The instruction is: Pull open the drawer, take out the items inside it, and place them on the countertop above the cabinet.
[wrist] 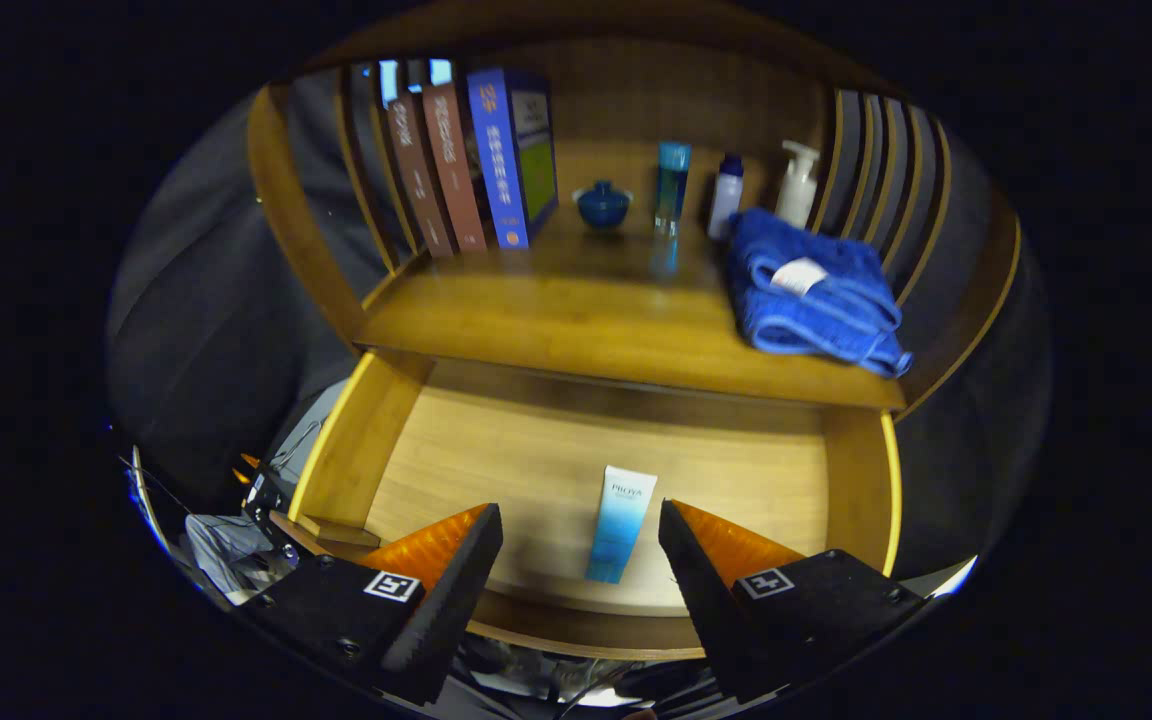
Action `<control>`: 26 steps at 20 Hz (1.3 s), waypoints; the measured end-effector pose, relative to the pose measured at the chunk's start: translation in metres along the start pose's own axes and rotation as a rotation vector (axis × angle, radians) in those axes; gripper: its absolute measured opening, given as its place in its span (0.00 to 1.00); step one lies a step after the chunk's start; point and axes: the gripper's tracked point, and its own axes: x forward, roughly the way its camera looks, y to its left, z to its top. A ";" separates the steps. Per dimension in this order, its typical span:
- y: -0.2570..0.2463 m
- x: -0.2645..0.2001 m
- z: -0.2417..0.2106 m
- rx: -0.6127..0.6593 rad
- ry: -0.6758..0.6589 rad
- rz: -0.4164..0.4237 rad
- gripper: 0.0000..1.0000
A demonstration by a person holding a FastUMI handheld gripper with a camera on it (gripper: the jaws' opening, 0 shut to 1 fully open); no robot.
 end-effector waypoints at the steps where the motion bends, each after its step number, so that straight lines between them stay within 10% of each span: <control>1: -0.003 0.012 -0.005 0.017 0.046 -0.010 0.99; 13: -0.047 0.114 -0.079 0.138 0.355 -0.152 0.87; 20: -0.040 0.106 -0.078 0.173 0.375 -0.109 0.34; 26: -0.042 0.074 -0.045 0.145 0.278 -0.046 0.34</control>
